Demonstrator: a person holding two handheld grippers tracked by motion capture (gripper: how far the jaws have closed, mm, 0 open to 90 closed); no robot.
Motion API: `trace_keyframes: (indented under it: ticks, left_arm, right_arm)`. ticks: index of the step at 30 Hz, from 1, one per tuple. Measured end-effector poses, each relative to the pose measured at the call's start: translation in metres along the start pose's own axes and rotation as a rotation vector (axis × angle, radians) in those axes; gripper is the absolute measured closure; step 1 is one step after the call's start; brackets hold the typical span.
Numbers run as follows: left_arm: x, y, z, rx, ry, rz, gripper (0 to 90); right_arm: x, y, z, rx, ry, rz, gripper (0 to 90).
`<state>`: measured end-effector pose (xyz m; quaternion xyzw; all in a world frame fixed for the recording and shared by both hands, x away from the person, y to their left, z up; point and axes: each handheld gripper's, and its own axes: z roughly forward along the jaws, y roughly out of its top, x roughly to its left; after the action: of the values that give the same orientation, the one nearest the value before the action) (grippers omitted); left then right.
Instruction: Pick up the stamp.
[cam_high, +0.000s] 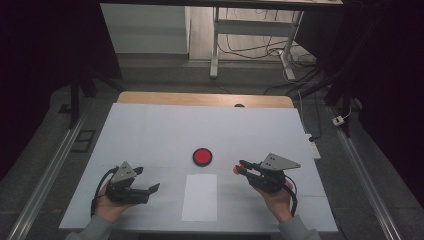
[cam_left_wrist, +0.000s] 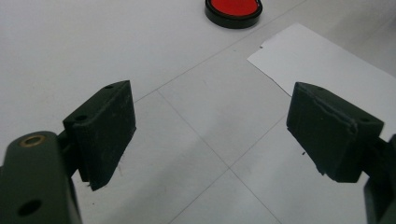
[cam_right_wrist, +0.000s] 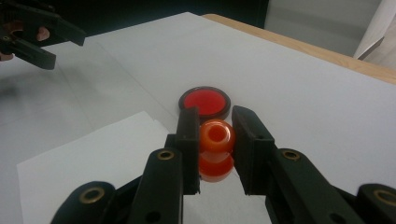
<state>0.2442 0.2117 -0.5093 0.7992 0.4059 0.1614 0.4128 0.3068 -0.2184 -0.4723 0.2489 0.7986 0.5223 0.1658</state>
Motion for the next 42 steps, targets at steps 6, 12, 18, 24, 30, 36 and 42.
trace_keyframes:
  ticks: [6, 12, 18, 24, 30, 36, 42]
  left_arm:
    - [0.000, 0.000, 0.001, 0.004, -0.002, 0.000, 16.0]
    - [0.000, 0.000, 0.001, 0.005, -0.001, 0.002, 16.0]
    - [0.001, 0.000, 0.002, 0.008, -0.002, 0.002, 16.0]
    - [0.001, 0.000, 0.003, 0.011, -0.008, 0.007, 16.0]
    - [0.000, 0.000, 0.002, 0.007, -0.007, 0.006, 16.0]
    - [-0.001, -0.001, 0.003, 0.012, -0.007, 0.005, 16.0]
    - [-0.001, -0.001, 0.003, 0.012, -0.006, 0.007, 16.0]
  right_arm:
    - [0.002, 0.001, 0.002, -0.002, 0.011, 0.006, 71.9]
    - [0.005, 0.002, 0.006, -0.003, 0.023, 0.006, 71.9]
    - [0.010, 0.004, 0.010, -0.008, 0.045, 0.003, 72.0]
    - [0.016, 0.008, 0.014, -0.024, 0.064, 0.001, 71.9]
    - [0.024, 0.012, 0.017, -0.031, 0.081, -0.022, 72.0]
    - [0.030, 0.014, 0.022, -0.031, 0.111, -0.020, 71.9]
    - [0.038, 0.012, 0.031, -0.017, 0.131, -0.030, 71.9]
